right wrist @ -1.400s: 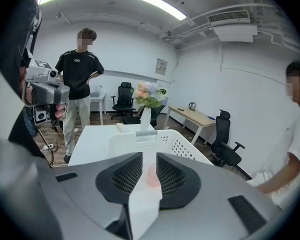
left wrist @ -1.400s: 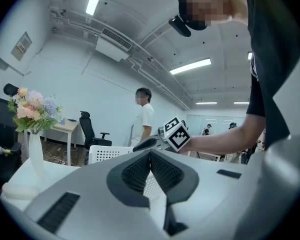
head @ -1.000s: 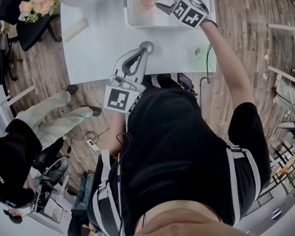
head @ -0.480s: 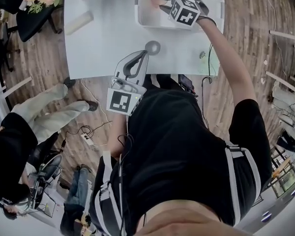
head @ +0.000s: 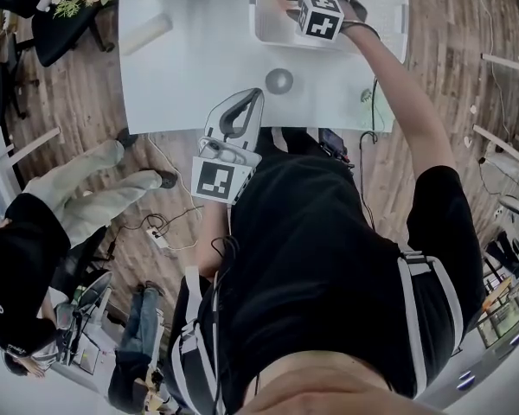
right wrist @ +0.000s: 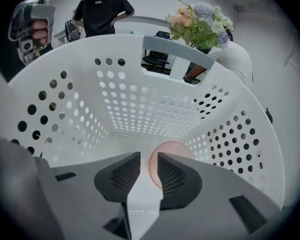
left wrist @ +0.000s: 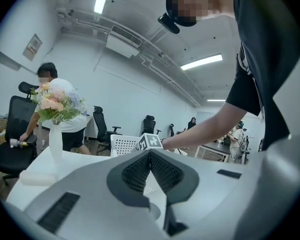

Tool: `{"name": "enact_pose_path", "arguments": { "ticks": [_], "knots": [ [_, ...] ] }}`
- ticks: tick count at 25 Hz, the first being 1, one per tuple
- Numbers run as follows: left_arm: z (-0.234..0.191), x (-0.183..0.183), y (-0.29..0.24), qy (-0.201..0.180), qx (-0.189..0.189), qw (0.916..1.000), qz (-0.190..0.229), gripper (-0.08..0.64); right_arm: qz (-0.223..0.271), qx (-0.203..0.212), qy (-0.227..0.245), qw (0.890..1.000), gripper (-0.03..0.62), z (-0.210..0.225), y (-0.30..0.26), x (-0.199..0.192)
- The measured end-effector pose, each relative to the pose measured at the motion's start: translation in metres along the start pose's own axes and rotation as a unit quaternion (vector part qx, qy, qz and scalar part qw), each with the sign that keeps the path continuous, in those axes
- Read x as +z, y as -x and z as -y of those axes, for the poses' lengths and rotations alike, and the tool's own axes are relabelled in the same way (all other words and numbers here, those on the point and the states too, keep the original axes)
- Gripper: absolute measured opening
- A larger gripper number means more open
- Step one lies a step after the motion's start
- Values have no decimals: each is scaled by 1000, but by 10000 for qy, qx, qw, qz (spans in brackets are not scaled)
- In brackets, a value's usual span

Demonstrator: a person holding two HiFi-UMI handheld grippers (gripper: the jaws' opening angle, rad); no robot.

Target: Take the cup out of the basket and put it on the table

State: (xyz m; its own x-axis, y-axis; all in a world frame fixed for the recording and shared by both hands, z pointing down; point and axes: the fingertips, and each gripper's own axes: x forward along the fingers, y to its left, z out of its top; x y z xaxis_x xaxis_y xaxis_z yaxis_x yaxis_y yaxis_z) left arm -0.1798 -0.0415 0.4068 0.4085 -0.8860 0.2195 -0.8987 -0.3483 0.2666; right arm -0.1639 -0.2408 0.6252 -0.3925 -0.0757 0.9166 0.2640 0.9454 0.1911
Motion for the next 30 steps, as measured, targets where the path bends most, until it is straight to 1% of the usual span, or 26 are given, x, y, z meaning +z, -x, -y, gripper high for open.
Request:
{"name": "enact_pose_path", "arguments": {
  "ticks": [8, 10, 11, 12, 15, 19, 22, 26, 28, 30],
  "knots": [
    [-6, -4, 8, 9, 106, 9999, -53, 21, -267, 22, 47, 9996, 104, 0, -14, -11],
    [-7, -3, 8, 11, 109, 9999, -39, 21, -323, -39, 91, 9994, 101, 2, -16, -11],
    [-8, -3, 8, 14, 104, 9999, -25, 21, -364, -83, 134, 9992, 63, 3, -17, -12],
    [-9, -2, 8, 14, 99, 9999, -11, 21, -412, -112, 184, 9989, 44, 4, -18, -13],
    [-11, -1, 9, 8, 110, 9999, -4, 21, -495, -139, 260, 9983, 34, 5, -20, -15],
    [-13, -1, 10, 34, 169, 9998, -39, 21, -485, -142, 228, 9985, 34, 4, -18, -17],
    [-12, -4, 11, 26, 144, 9999, -32, 21, -477, -154, 212, 9985, 34, 3, -17, -18],
    [-10, 0, 10, -8, 92, 9999, 96, 21, -445, -222, 143, 9987, 34, 5, -12, -16],
    [-10, -2, 11, 0, 125, 9999, -24, 21, -401, -260, 102, 9988, 34, 7, -6, -13],
    [-9, -1, 10, -11, 118, 9999, -35, 21, -329, -308, 90, 9989, 34, 8, 2, -10]
  ]
}}
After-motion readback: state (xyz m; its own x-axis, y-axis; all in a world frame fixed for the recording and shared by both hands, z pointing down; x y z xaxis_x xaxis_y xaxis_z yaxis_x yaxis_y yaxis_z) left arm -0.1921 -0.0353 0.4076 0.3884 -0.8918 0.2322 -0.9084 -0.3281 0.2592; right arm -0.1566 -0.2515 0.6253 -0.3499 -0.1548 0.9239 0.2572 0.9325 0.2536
